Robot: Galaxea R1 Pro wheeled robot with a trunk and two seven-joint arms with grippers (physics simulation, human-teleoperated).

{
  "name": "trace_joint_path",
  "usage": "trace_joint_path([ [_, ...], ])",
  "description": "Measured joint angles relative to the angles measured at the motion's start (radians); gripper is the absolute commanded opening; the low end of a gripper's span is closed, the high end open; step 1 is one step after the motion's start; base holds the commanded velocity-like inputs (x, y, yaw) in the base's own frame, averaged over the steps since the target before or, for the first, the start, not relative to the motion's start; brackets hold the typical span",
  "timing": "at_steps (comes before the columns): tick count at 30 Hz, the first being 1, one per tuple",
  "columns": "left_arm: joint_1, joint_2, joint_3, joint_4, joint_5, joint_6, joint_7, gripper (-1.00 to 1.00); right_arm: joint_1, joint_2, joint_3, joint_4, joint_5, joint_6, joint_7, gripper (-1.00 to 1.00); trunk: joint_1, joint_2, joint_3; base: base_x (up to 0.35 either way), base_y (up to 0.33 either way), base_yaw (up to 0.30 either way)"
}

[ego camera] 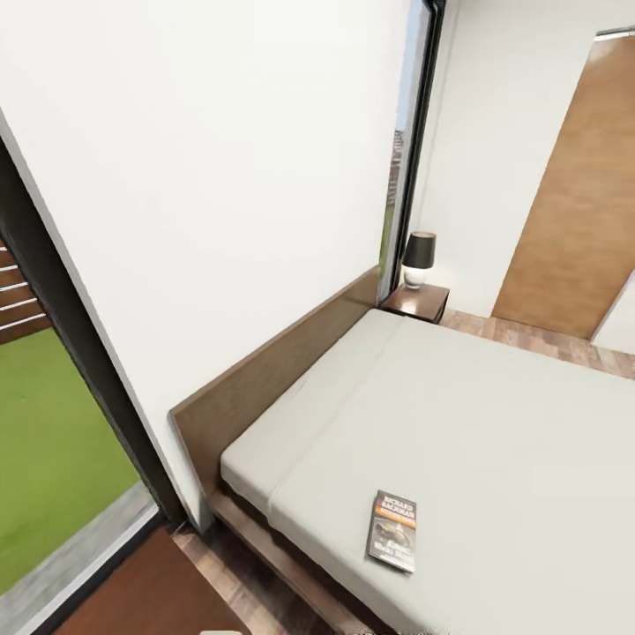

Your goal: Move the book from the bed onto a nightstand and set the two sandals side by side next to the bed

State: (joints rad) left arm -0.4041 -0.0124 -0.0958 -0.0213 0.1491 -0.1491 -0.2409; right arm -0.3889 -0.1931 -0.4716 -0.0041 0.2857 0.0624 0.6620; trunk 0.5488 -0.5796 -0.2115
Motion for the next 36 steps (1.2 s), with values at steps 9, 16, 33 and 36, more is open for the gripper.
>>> trace_joint_path([
  [9,0.000,0.000,0.000,0.000,0.000,0.001,0.000,1.00,0.000,0.000,0.000,0.000,0.000,0.000,0.000,1.00,-0.019,0.035,0.016,0.000,0.000,-0.277],
  [16,0.000,0.000,0.000,0.000,0.000,0.001,0.000,1.00,0.000,0.000,0.000,0.000,0.000,0.000,0.000,1.00,-0.042,0.077,0.035,0.000,0.000,-0.275],
  [33,0.000,0.000,0.000,0.000,0.000,0.001,0.000,1.00,0.000,0.000,0.000,0.000,0.000,0.000,0.000,1.00,-0.042,0.077,0.035,0.000,0.000,-0.272],
  [36,0.000,0.000,0.000,0.000,0.000,0.001,0.000,1.00,0.000,0.000,0.000,0.000,0.000,0.000,0.000,1.00,-0.042,0.077,0.035,0.000,0.000,-0.270],
])
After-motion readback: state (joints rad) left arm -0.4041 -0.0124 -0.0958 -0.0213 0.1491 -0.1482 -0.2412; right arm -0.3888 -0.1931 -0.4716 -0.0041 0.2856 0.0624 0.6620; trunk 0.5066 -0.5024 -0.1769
